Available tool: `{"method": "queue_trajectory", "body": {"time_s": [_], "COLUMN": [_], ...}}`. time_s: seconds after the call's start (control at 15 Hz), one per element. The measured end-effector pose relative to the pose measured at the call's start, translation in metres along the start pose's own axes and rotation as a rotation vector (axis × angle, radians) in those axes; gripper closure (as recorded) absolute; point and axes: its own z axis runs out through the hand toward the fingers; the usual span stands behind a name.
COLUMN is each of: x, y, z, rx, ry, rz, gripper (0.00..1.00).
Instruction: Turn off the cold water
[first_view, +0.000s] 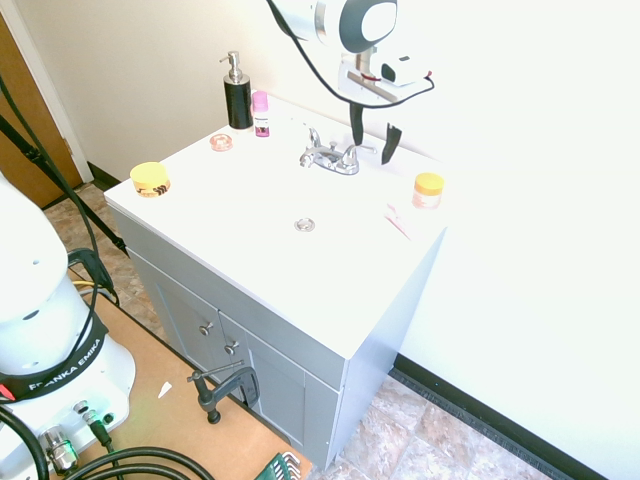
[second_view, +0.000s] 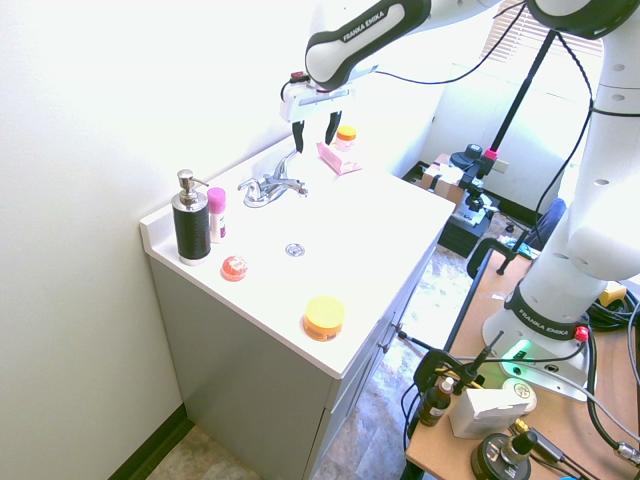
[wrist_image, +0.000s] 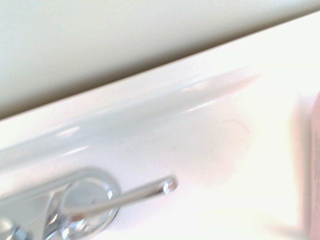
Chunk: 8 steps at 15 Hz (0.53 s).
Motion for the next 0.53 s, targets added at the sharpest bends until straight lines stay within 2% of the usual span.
{"method": "queue_trajectory", "body": {"time_s": [0.27, 0.53], "x": [-0.058, -0.106], "y": [0.008, 0.019], "z": [-0.039, -0.039], "rx": [0.042, 0.027], "ry": [-0.014, -0.026], "rz": [-0.078, -0.157], "gripper": [0.0, 0.0]}}
